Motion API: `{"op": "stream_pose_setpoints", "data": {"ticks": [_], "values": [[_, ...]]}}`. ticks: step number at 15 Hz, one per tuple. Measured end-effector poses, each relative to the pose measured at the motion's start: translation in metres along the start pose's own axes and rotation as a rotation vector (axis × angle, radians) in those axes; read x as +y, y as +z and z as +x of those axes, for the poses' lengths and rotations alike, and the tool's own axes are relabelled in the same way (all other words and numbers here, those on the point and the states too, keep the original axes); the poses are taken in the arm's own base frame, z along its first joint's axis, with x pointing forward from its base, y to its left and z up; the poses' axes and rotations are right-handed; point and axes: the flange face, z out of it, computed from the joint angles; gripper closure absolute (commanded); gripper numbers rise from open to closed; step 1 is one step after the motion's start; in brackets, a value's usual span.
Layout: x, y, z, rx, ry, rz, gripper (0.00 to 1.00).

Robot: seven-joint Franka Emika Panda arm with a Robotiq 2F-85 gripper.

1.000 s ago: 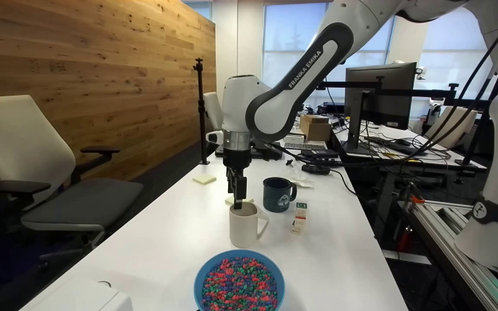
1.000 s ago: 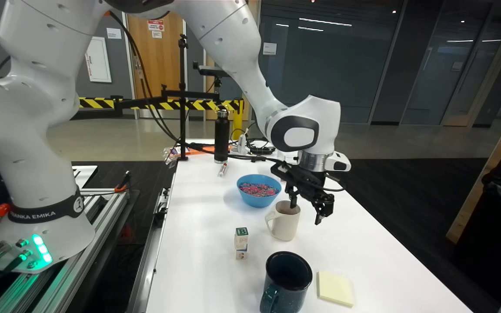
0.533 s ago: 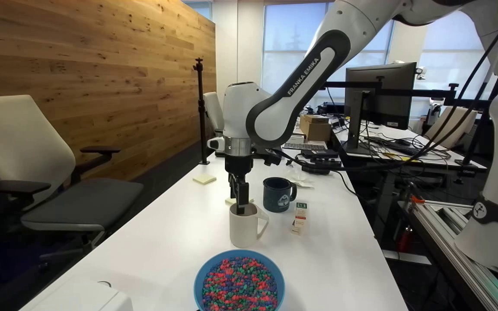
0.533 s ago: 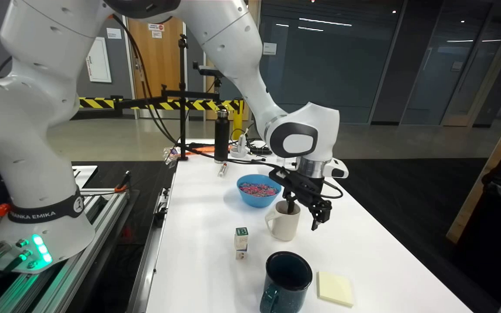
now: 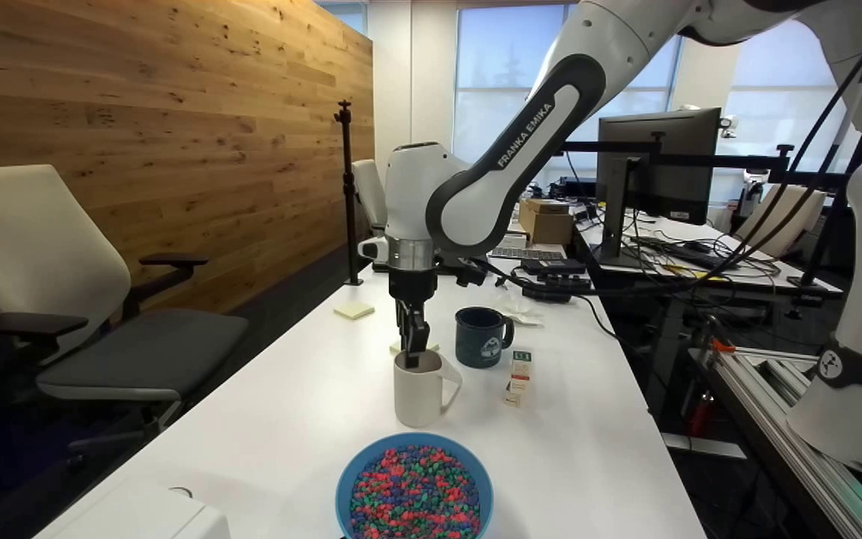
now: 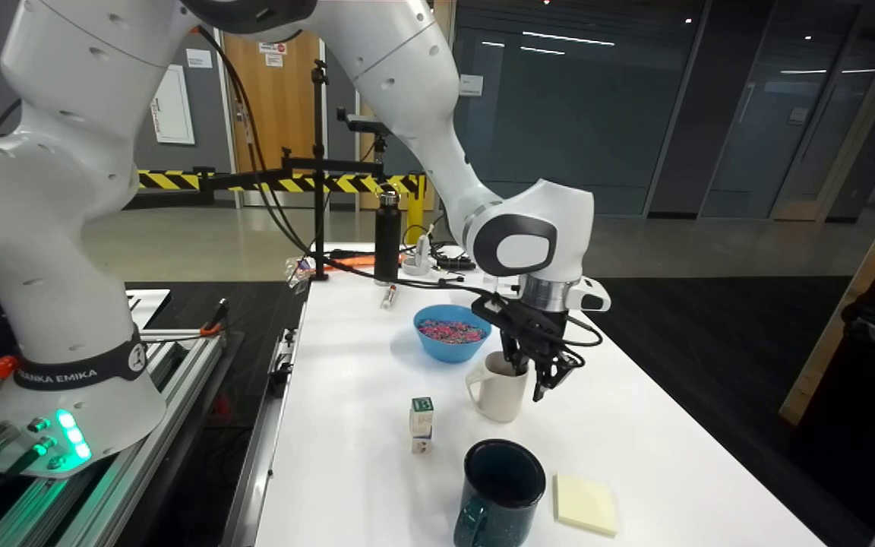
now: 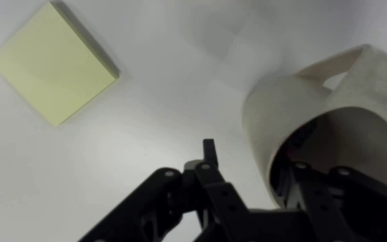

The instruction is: Pour the contents of the white cu into the blue bowl

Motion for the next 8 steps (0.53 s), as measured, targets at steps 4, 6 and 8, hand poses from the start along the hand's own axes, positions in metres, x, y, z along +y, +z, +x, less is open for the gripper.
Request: {"op": "stream_pose_setpoints", "data": {"ticks": [4, 6, 8], "values": [[-0.0004, 0.0003, 0.0001, -0.003, -0.007, -0.004, 1.00], [-0.0006, -0.0014, 0.0018, -0.001, -0.009, -0.006, 0.99], [-0.0005, -0.0020, 0.0031, -0.004, -0.012, -0.008, 0.99]]}}
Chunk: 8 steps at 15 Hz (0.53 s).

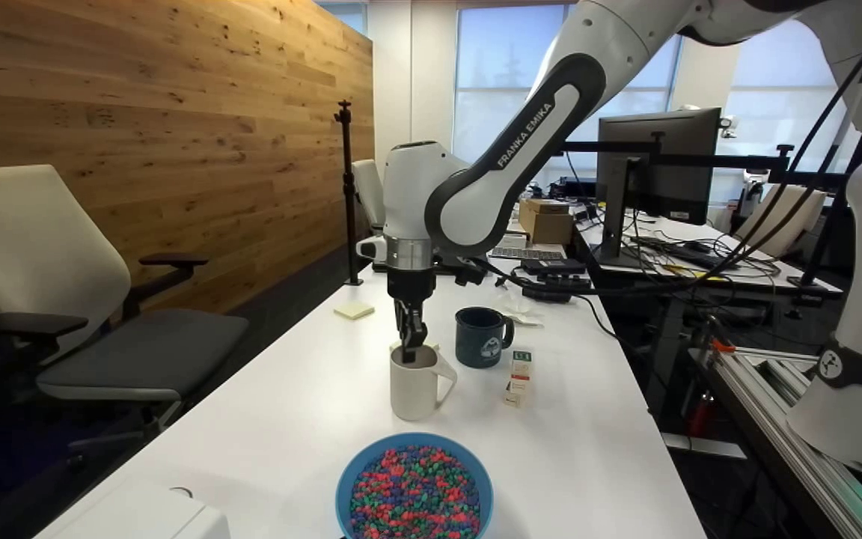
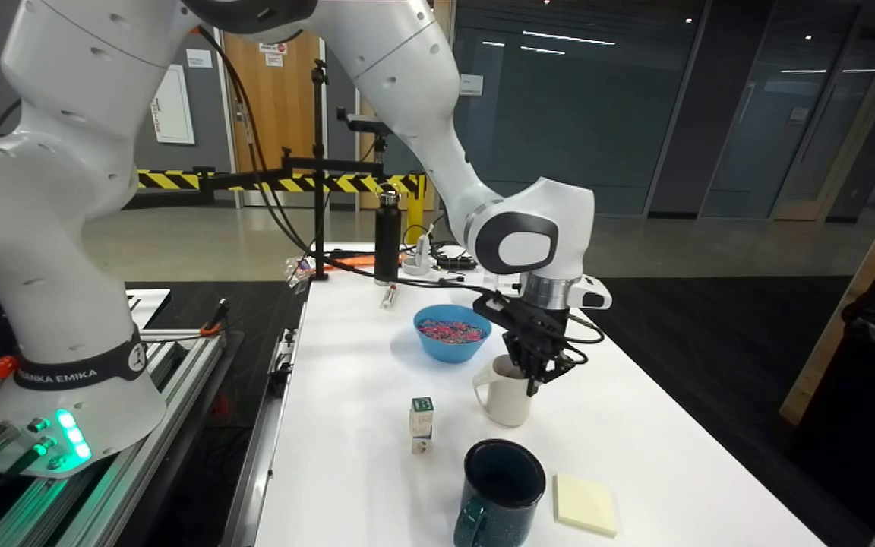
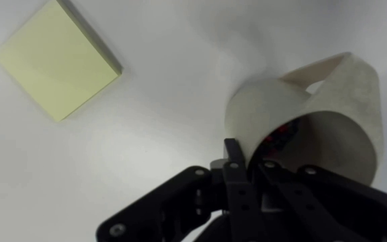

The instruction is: Pour the contents of the white cu into the blue bowl

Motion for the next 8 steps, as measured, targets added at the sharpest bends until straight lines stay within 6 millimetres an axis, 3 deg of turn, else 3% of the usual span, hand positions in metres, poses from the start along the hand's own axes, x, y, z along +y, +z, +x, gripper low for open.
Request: {"op": "stream_pose_setpoints", "data": {"ticks": [8], "values": [[-0.015, -0.012, 0.011, -0.010, -0.048, -0.017, 0.99]]}}
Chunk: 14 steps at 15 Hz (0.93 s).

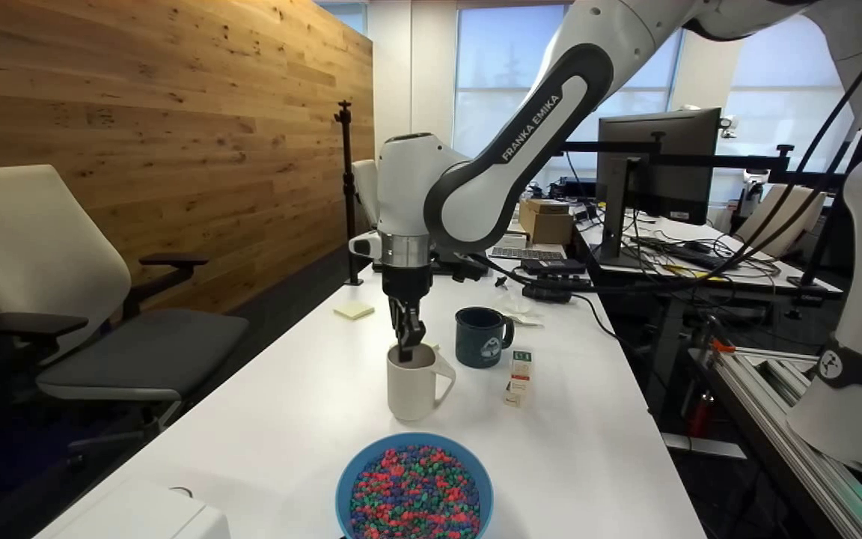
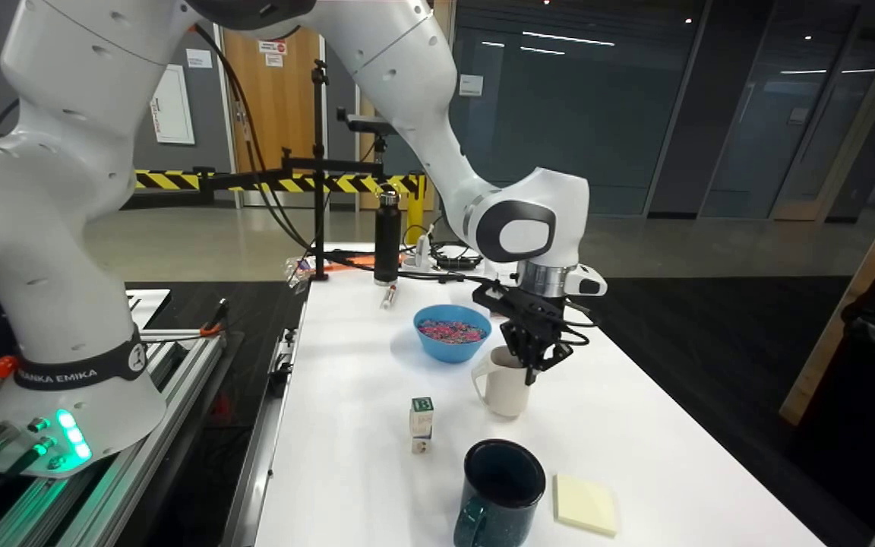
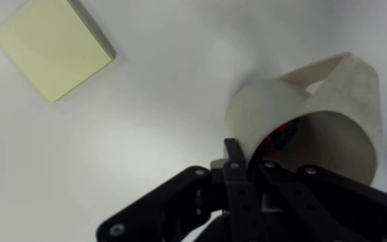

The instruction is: Pour the contents of the white cu into the blue bowl

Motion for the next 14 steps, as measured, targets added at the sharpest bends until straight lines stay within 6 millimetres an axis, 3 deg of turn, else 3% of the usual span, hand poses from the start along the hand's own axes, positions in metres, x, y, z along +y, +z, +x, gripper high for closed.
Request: {"op": "stream_pose_setpoints", "data": {"ticks": [7, 14], "values": [[-0.017, -0.034, 0.024, -0.020, -0.079, -0.193, 0.99], [-0.053, -0.044, 0.048, -0.049, -0.156, -0.450, 0.99]]}}
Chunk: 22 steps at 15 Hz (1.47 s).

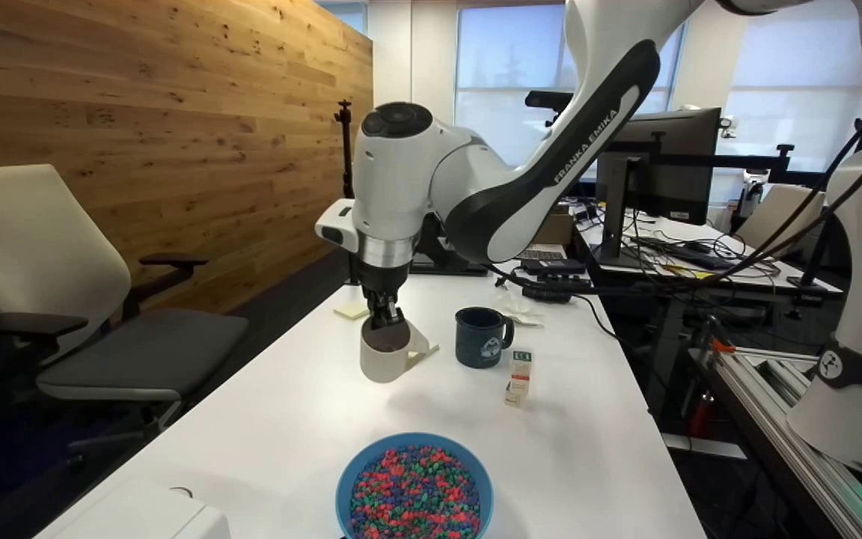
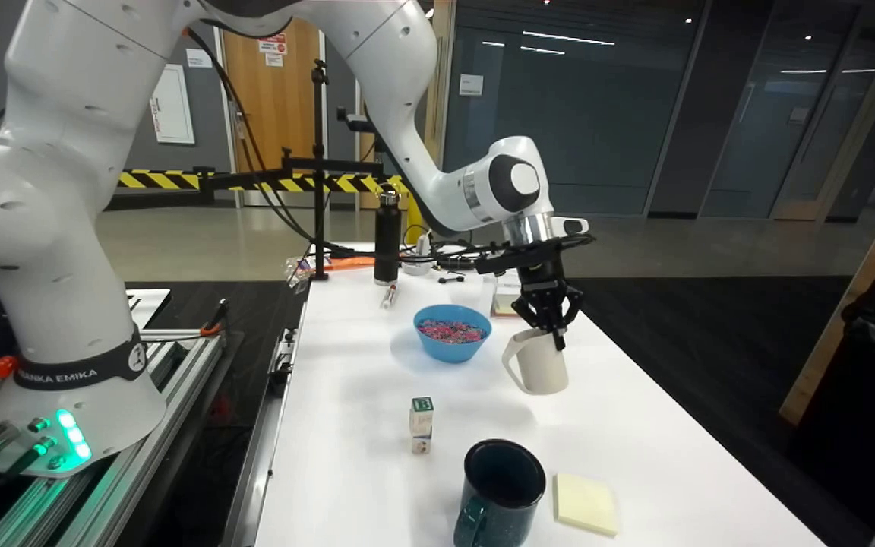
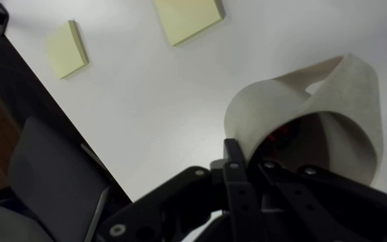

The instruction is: Pour the contents of the white cu into the blue bowl

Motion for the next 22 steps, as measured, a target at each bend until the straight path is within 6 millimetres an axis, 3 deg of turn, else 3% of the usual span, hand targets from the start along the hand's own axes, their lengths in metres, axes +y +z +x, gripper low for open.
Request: {"op": "stream_pose_setpoints", "data": {"ticks": [10, 16, 22], "values": [[-0.051, -0.039, 0.035, 0.036, -0.086, -0.072, 0.99], [-0.072, -0.063, 0.047, 0.056, -0.133, -0.051, 0.99], [-0.081, -0.070, 0.049, 0.048, -0.176, -0.021, 0.94]]}}
